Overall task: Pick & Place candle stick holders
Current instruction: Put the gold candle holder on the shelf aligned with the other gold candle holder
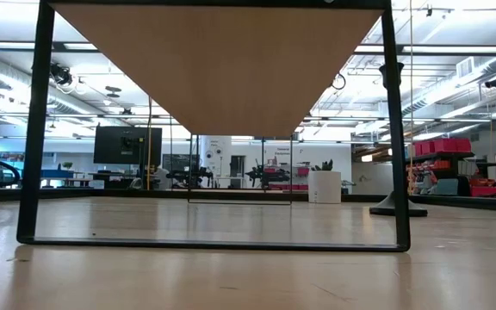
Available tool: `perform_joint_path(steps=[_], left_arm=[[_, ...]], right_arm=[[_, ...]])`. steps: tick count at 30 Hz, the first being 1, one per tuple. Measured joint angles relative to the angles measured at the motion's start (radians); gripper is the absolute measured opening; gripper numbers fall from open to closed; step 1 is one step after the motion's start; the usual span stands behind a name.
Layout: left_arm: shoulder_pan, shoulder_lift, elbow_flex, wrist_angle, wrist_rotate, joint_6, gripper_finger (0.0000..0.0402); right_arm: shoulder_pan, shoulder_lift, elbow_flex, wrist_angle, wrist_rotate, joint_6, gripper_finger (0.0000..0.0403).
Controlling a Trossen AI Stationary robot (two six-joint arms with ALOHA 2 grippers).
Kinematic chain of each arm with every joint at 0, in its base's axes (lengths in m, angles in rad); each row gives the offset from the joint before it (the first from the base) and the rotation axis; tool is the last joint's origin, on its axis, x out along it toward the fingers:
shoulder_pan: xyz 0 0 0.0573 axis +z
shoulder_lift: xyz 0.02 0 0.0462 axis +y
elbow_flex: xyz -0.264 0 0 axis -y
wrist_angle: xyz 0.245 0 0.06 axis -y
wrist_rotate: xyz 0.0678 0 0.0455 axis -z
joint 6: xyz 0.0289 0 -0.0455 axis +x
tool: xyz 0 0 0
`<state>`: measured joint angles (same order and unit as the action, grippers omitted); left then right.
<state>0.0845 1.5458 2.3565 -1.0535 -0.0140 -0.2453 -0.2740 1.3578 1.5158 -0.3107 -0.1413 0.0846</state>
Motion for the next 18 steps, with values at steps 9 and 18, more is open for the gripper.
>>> perform_joint_path(steps=[9, 18], left_arm=[[0.0, 0.0, 0.0, -0.046, 0.0, -0.005, 0.0197], [0.0, -0.004, 0.0, -0.103, -0.001, -0.005, 0.0197]], right_arm=[[-0.042, -0.004, 0.0, 0.009, -0.008, -0.034, 0.0004], [-0.147, -0.038, 0.0, -0.042, -0.046, -0.048, 0.0004]])
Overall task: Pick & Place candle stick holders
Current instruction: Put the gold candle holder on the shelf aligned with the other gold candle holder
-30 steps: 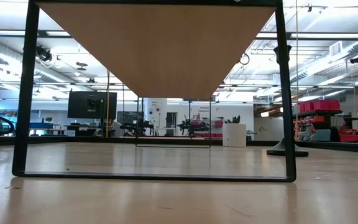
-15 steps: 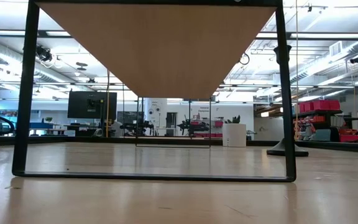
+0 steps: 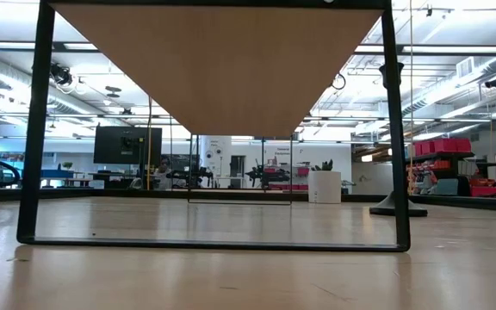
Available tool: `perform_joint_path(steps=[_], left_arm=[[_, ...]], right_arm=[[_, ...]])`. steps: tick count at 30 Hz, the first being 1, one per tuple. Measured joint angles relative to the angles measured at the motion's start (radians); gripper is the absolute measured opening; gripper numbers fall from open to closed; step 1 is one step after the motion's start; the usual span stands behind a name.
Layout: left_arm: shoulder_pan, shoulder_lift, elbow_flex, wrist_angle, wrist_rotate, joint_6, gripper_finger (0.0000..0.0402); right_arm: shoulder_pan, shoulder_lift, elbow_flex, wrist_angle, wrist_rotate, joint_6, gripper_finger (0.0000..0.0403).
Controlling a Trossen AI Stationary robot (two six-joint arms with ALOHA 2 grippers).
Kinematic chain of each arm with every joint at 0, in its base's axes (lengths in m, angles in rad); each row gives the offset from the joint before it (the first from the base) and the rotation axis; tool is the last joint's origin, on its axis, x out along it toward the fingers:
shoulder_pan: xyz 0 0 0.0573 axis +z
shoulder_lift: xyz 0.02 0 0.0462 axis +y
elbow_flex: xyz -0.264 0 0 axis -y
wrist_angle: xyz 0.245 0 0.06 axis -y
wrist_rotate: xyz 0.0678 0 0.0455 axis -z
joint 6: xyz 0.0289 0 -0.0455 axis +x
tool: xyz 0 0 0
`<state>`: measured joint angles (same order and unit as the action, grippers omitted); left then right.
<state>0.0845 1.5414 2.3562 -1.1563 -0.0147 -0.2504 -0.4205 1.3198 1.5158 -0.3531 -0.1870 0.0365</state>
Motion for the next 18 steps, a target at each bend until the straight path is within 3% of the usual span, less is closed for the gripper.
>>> perform_joint_path(steps=[9, 13, 18], left_arm=[[0.0, 0.0, 0.0, -0.033, -0.021, 0.001, 0.0197], [0.0, 0.0, 0.0, -0.035, -0.037, 0.002, 0.0197], [0.0, 0.0, 0.0, -0.037, -0.045, 0.025, 0.0197]], right_arm=[[-0.034, -0.098, -0.062, -0.006, -0.046, 0.017, 0.0004], [-0.034, -0.209, -0.245, 0.073, -0.044, 0.075, 0.0004], [0.018, -0.32, -0.518, 0.406, -0.117, 0.176, 0.0004]])
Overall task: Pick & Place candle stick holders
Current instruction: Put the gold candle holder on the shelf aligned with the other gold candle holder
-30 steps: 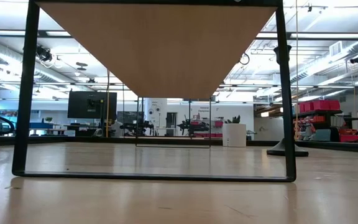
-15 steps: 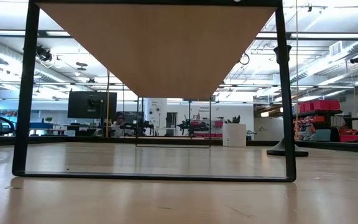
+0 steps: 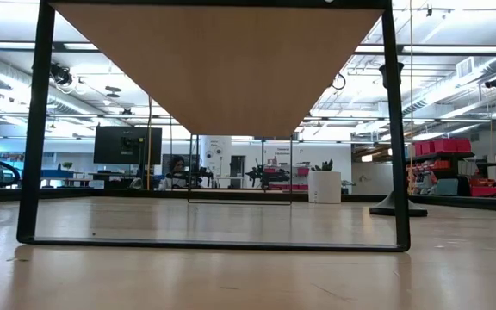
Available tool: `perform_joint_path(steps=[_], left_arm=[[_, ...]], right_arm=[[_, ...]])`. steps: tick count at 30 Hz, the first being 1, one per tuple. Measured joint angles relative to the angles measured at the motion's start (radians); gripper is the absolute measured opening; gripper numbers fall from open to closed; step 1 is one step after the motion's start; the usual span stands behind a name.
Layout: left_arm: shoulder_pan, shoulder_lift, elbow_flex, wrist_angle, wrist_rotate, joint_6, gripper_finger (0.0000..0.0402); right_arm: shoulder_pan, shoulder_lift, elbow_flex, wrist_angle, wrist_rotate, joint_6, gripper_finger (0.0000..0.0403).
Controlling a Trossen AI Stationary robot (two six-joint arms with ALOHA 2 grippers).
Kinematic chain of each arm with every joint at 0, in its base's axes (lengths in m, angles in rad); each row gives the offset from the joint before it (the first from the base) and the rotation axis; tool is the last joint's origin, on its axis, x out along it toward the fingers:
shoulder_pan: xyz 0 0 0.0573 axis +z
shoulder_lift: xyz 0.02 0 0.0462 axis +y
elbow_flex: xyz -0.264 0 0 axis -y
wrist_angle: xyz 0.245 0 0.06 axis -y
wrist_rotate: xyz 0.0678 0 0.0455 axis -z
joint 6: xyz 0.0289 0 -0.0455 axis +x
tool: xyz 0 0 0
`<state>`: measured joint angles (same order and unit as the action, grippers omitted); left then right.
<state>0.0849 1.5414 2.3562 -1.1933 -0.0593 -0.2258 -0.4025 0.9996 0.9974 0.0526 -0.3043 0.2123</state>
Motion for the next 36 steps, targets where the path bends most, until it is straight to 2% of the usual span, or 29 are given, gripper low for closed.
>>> perform_joint_path(steps=[3, 7, 13, 25, 36], left_arm=[[0.0, 0.0, 0.0, 0.004, -0.017, 0.01, 0.0197], [0.0, 0.0, 0.0, 0.019, -0.026, 0.015, 0.0197], [0.0, 0.0, 0.0, 0.02, -0.026, 0.014, 0.0197], [0.0, 0.0, 0.0, 0.021, -0.026, 0.013, 0.0197], [0.0, 0.0, 0.0, 0.023, -0.026, 0.013, 0.0197]], right_arm=[[0.041, -0.007, -0.14, 0.246, -0.004, 0.046, 0.0004], [0.075, 0.028, -0.28, 0.448, 0.02, 0.073, 0.0004], [0.083, 0.117, -0.349, 0.68, 0.034, 0.084, 0.0004], [0.048, 0.314, -0.349, 0.887, 0.026, 0.048, 0.0004], [0.012, 0.425, -0.334, 0.928, 0.024, -0.008, 0.0004]])
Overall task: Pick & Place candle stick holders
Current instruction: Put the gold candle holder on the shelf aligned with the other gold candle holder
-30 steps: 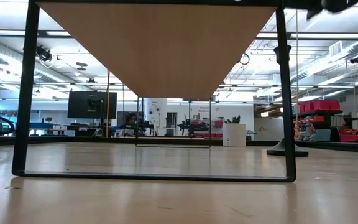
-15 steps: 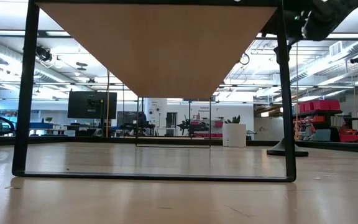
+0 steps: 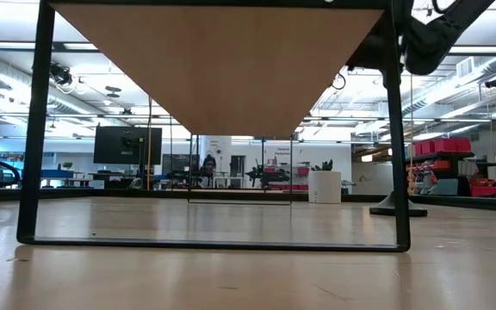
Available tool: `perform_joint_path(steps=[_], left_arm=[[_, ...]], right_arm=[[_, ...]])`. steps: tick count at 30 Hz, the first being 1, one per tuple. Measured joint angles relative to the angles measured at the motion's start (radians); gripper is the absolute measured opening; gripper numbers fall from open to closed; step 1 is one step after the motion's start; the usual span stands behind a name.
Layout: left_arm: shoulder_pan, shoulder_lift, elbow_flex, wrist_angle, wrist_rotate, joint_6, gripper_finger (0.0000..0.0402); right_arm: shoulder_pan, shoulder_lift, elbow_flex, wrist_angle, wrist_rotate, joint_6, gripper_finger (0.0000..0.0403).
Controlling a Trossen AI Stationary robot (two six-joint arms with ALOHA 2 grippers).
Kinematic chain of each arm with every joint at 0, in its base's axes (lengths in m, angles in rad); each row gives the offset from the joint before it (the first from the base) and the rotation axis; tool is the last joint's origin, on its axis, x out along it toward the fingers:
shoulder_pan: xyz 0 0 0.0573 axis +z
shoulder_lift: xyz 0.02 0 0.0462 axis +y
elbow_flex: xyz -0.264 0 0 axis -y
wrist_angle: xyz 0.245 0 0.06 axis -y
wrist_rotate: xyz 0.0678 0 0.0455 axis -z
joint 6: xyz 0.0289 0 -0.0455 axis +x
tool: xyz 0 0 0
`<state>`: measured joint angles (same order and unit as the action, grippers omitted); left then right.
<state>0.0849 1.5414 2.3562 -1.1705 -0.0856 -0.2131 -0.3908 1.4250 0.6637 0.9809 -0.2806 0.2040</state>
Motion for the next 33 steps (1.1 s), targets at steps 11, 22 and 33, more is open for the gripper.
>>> perform_joint_path(steps=[11, 22, 33], left_arm=[[0.0, 0.0, 0.0, 0.001, 0.0, -0.002, 0.0197], [0.0, 0.0, 0.0, 0.0, 0.0, 0.007, 0.0197], [0.0, 0.0, 0.0, 0.013, 0.0, 0.017, 0.0197]], right_arm=[[-0.048, 0.107, 0.078, -0.021, -0.053, -0.036, 0.0004], [-0.055, 0.135, 0.078, -0.038, -0.051, -0.065, 0.0005], [-0.074, 0.135, 0.078, -0.048, -0.042, -0.078, 0.0005]])
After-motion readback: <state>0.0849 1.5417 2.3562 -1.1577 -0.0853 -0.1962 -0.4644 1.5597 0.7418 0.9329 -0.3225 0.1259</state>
